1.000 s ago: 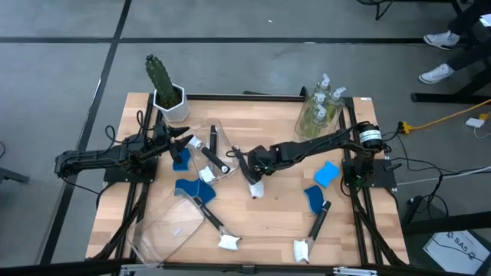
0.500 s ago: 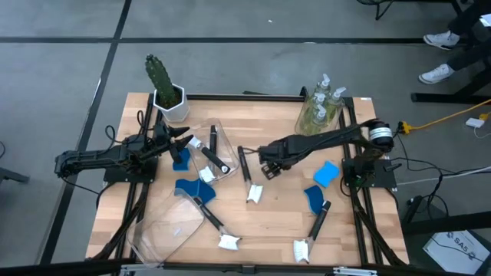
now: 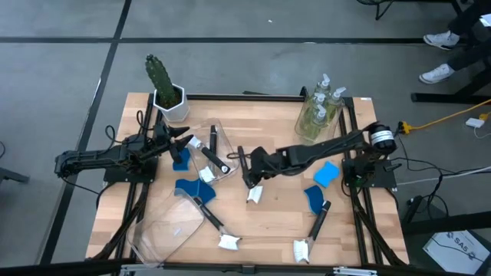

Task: Pick & Place Kitchen Sink Supplies
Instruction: Put the black dish brush into the top left transparent bin

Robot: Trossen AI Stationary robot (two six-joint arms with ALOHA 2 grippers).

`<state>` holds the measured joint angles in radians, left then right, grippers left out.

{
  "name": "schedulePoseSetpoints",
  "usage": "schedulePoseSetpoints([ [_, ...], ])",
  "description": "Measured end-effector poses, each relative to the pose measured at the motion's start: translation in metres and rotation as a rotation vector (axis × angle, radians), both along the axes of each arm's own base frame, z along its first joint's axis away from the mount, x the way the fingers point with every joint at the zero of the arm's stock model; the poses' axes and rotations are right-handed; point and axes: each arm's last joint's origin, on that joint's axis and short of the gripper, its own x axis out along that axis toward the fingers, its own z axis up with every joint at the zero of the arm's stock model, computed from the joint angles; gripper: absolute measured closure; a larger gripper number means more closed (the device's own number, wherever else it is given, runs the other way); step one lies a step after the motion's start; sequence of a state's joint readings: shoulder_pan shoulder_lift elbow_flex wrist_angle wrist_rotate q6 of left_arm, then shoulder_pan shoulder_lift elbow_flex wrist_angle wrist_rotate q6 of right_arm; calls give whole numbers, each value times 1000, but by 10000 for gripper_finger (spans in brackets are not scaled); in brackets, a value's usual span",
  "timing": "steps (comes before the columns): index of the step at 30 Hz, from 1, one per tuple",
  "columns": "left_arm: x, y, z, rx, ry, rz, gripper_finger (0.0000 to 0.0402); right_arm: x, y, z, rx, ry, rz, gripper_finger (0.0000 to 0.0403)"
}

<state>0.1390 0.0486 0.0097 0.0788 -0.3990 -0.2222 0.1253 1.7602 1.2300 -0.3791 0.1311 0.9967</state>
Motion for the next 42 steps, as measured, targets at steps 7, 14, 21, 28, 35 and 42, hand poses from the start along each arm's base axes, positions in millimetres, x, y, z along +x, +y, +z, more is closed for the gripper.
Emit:
schedulePoseSetpoints([
  [7, 0, 0, 0, 0, 1, 1, 210, 8, 2, -23, -63, 40, -19, 218],
  [14, 0, 0, 0, 0, 1, 0, 211, 23, 3, -47, -53, 15, -17, 218],
  [21, 0, 0, 0, 0, 1, 0, 212, 27, 3, -60, -59, 39, -21, 218],
  [28, 0, 0, 0, 0, 1, 0, 210, 20, -9, -68, -71, 148, -41, 218],
  [35, 0, 0, 0, -1, 4, 0, 211, 2, -22, -74, -79, 349, -66, 219],
  [42, 0, 0, 0, 0, 1, 0, 211, -3, -32, -76, -55, 413, -76, 255],
])
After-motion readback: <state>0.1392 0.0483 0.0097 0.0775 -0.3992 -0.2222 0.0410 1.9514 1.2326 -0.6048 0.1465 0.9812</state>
